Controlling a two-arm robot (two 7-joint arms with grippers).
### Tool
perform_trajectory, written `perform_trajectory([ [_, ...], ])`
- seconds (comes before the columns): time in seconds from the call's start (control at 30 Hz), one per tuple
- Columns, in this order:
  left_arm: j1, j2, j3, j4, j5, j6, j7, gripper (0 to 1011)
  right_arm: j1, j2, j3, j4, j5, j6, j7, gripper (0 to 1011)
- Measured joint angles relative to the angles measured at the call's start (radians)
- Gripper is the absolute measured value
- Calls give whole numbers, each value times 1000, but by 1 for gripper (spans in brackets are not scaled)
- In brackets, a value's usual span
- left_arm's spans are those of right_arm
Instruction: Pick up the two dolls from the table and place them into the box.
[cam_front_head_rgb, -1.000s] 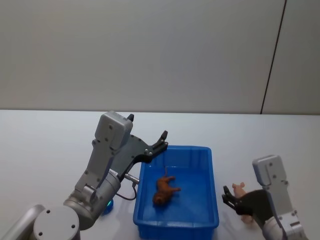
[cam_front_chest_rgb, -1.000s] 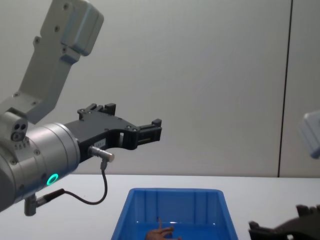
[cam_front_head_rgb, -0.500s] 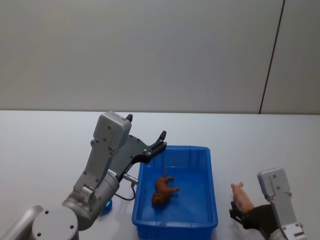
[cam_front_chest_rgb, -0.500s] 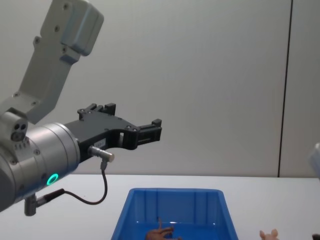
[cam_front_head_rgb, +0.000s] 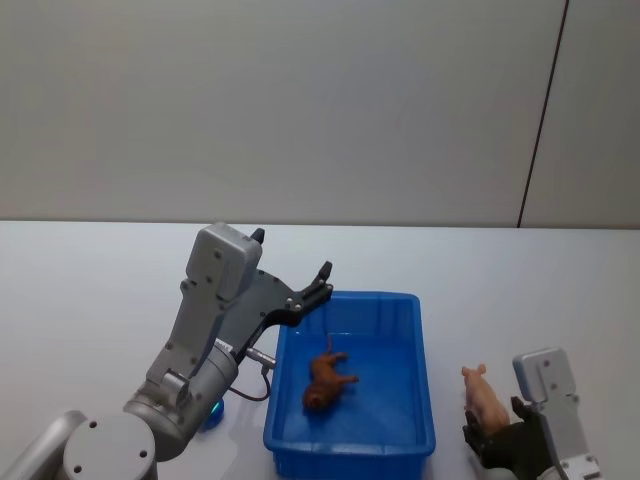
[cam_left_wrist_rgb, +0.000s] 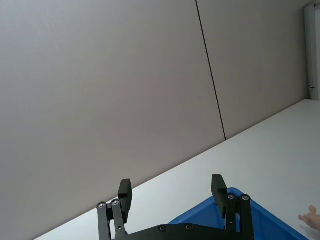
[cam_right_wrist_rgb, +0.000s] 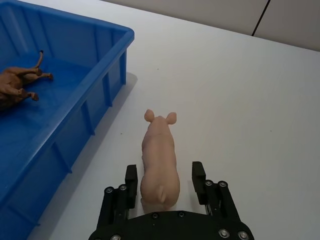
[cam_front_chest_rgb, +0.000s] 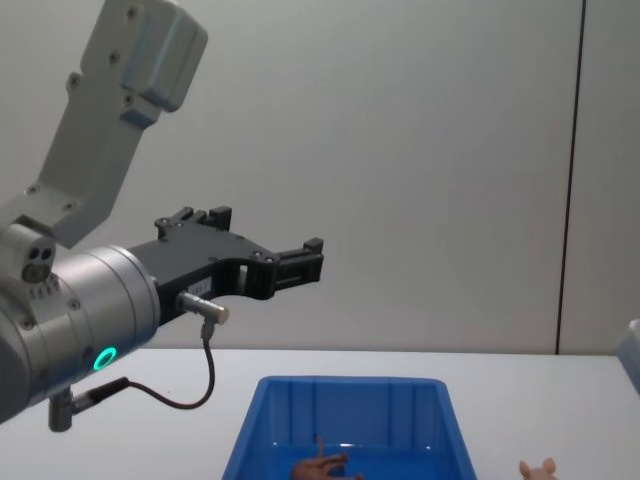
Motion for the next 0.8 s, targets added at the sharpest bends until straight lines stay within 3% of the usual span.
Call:
perform_trajectory([
  [0.07, 0, 0, 0, 0, 0, 0, 0, 1001, 3, -2, 0, 9, 1, -8, 4, 663],
  [0.1, 0, 0, 0, 0, 0, 0, 0, 1001, 3, -3, 0, 12, 1, -12, 7, 589],
  [0.37, 0, 0, 0, 0, 0, 0, 0, 1001, 0, -5, 1, 8, -1, -35, 10, 394],
  [0.8, 0, 0, 0, 0, 0, 0, 0, 1001, -11, -5, 3, -74, -7, -91, 9, 391],
])
